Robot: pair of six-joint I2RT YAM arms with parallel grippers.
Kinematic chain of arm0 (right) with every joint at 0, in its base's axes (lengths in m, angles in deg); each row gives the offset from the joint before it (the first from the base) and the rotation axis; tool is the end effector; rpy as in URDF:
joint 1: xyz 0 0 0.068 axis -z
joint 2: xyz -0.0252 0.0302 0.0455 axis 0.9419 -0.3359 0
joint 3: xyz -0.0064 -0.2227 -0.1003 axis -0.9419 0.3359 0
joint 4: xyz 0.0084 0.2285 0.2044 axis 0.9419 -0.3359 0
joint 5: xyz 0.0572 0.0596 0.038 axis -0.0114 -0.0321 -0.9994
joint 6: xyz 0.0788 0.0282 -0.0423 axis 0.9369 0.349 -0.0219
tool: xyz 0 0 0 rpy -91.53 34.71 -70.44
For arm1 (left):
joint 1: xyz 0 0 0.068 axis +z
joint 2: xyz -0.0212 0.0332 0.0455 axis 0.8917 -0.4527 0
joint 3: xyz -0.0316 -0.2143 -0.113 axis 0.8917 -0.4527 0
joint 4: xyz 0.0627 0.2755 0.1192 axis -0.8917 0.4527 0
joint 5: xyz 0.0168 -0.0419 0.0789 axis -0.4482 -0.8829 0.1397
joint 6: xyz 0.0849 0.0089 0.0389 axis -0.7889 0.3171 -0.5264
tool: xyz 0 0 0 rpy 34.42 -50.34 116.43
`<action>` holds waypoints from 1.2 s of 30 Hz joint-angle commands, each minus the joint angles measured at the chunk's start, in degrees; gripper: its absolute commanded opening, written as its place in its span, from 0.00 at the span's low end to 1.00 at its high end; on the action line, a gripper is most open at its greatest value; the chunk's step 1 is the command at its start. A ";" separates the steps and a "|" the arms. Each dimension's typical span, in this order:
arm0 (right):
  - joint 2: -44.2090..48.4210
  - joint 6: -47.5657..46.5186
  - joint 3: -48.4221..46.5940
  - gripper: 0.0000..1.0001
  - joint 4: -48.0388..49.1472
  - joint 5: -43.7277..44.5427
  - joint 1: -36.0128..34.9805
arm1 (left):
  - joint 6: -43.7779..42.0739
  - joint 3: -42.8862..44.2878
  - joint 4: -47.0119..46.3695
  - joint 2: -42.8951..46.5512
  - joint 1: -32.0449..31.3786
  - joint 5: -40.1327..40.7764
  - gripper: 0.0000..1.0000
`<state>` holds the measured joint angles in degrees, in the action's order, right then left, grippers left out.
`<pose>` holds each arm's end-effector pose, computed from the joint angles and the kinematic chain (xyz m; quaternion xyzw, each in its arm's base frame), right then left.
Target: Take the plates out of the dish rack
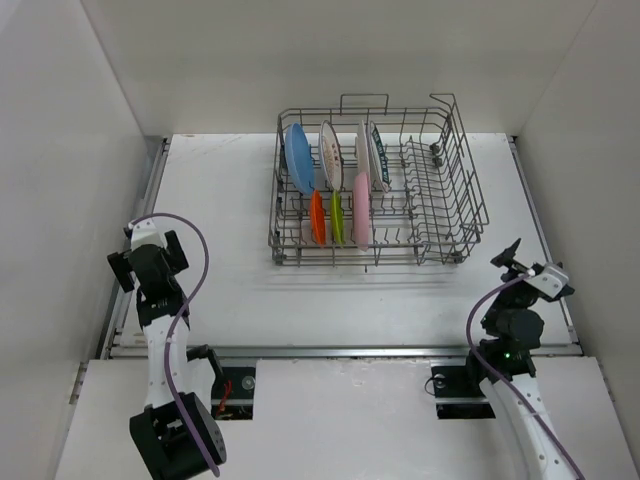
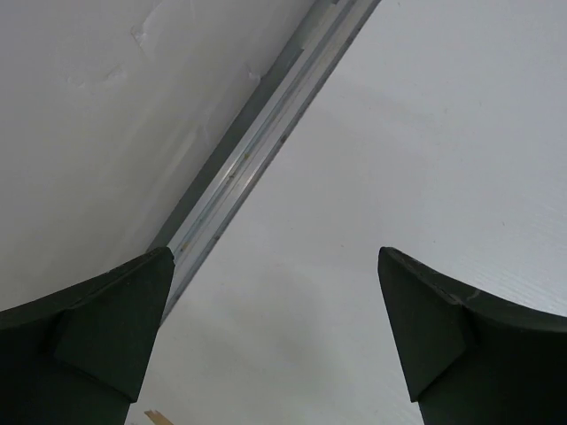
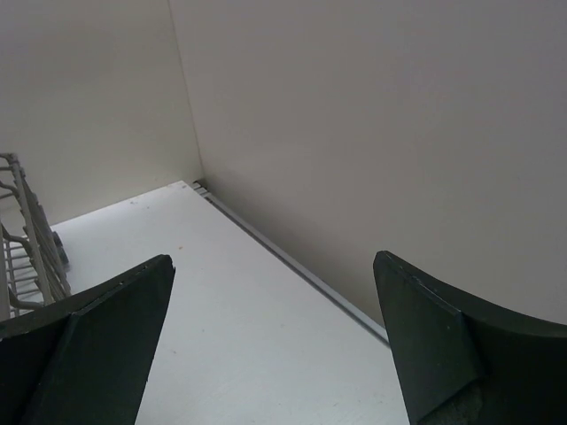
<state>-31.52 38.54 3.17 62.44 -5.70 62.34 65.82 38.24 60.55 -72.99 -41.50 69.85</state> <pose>0.2099 -0.0299 0.2414 0.2130 0.5465 -0.2490 0.7707 0.2702 0.1257 0.1825 -0.1529 0.7678 0.2392 0.5744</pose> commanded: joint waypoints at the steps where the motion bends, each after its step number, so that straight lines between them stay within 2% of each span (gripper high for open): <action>1: -0.31 0.30 -1.41 1.00 2.10 0.60 -0.58 | -0.78 0.54 -1.23 -0.38 -0.14 -1.51 1.00; 7: -1.36 -0.31 -2.90 1.00 1.67 -0.01 -0.58 | -0.78 1.06 -1.23 -0.90 -0.14 -0.98 1.00; 9: -2.85 -0.31 -6.75 1.00 -2.11 -1.76 -0.58 | -3.40 3.86 3.75 -1.61 -0.14 -5.61 1.00; 12: -7.06 -3.64 -12.37 1.00 -2.74 -6.76 -0.58 | -9.65 15.45 15.19 -3.18 -0.14 -15.46 1.00; 13: -9.60 -4.43 -14.31 1.00 -3.61 -7.74 -0.58 | -9.05 18.70 17.73 -3.89 -0.14 -16.00 1.00; 14: -11.10 -4.44 -16.33 1.00 -4.92 -8.62 -0.58 | -8.26 26.13 19.59 -6.07 -0.14 -17.14 1.00; 16: -14.18 -5.15 -22.11 1.00 -4.93 -10.81 -0.58 | -9.56 35.73 29.32 -9.67 -0.14 -24.24 1.00; 17: -17.24 -5.15 -24.15 1.00 -4.93 -11.61 -0.58 | -9.57 47.71 33.80 -15.00 -0.14 -26.88 1.00; 18: -18.75 -4.54 -26.35 1.00 -5.72 -12.84 -0.58 | -9.57 54.53 38.63 -18.36 -1.36 -29.17 1.00; 19: -21.72 -3.75 -31.07 1.00 -8.07 -15.29 -0.58 | -8.18 61.55 48.94 -25.79 -2.33 -29.19 1.00; 20: -23.32 -2.17 -33.64 1.00 -10.01 -16.01 -0.58 | -8.16 68.93 54.44 -29.78 -3.29 -28.67 1.00; 21: -24.90 3.41 -36.28 1.00 -12.38 -16.01 -0.58 | -8.16 83.63 59.89 -33.74 -6.17 -28.06 1.00; 22: -26.57 7.64 -39.00 1.00 -18.32 -16.01 -0.58 | -7.64 90.56 69.78 -37.43 -8.03 -25.01 1.00; 24: -30.97 16.52 -46.04 1.00 -23.63 -10.23 -0.58 | -7.64 106.01 77.14 -45.85 -12.33 -21.13 1.00; 25: -32.03 19.00 -47.89 1.00 -25.92 -11.08 -0.58 | -7.64 108.97 79.70 -47.56 -16.79 -20.41 1.00; 27: -34.39 17.63 -52.81 1.00 -32.25 -21.86 -0.58 | -8.33 111.36 83.76 -49.41 -21.82 -19.62 1.00; 28: -35.02 17.62 -54.22 1.00 -34.09 -25.12 -0.58 | -8.95 111.37 83.76 -49.42 -27.85 -18.48 1.00; 30: -36.86 17.62 -58.25 1.00 -38.23 -31.97 -0.58 | -9.65 110.67 83.24 -49.94 -34.21 -14.88 1.00; 31: -37.39 17.62 -59.32 1.00 -39.11 -32.62 -0.58 | -10.27 110.67 83.24 -50.73 -37.29 -14.87 1.00; 32: -37.40 17.62 -60.29 1.00 -39.91 -33.32 -0.58 | -10.88 112.15 83.76 -51.35 -43.15 -13.74 1.00; 35: -40.12 18.14 -63.28 1.00 -43.24 -32.81 -0.58 | -10.89 113.39 83.76 -54.06 -52.13 -12.32 1.00; 36: -40.64 18.93 -63.29 1.00 -44.91 -32.80 -0.58 | -10.89 113.39 83.76 -54.69 -53.39 -12.32 1.00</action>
<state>-70.93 54.92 -57.11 24.20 -34.96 62.34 56.20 148.46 140.72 -128.27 -90.61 55.01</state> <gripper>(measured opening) 0.999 0.997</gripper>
